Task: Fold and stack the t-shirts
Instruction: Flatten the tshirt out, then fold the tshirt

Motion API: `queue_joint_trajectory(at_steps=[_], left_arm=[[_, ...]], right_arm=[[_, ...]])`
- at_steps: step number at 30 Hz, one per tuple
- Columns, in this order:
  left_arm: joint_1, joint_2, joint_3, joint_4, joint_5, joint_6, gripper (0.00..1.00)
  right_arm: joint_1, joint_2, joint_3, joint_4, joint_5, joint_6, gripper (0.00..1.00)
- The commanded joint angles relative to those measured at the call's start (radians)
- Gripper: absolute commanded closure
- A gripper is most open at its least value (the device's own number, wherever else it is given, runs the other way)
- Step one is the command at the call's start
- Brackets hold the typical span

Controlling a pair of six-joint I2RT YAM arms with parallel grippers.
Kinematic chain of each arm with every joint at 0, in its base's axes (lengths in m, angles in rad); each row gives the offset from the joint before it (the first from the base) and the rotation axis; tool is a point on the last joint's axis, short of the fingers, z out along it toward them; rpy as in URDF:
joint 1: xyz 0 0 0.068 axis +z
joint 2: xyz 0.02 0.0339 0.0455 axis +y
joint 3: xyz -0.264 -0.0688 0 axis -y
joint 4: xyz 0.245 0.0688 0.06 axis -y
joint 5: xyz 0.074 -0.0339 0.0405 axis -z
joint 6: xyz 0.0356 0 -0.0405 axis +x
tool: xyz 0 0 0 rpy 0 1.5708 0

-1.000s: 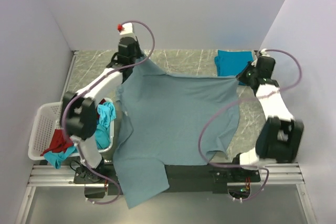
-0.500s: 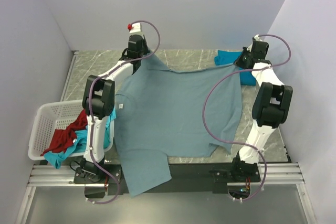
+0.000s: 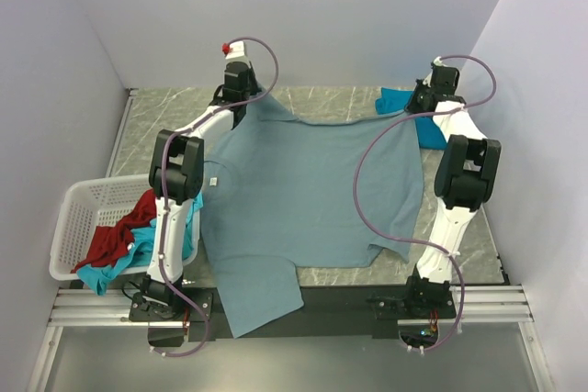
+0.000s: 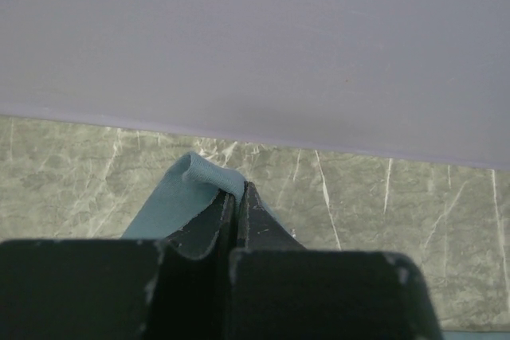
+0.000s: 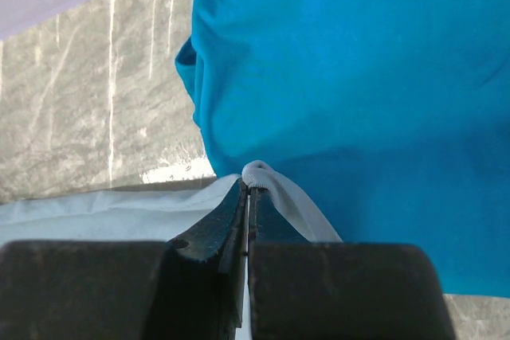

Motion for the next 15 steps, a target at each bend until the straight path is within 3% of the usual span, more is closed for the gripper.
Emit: queue_joint_trajectory(at_steps=[1,15], left_arm=[[0.001,-0.049,-0.011,0.027,-0.002,-0.040,0.99],[-0.024,-0.462,-0.420,-0.182,-0.151,-0.302,0.99]], right_arm=[[0.013,-0.027,0.036,-0.009,0.049,-0.036,0.99],[0.013,-0.271,-0.223,0.027,0.095,-0.038,0.99]])
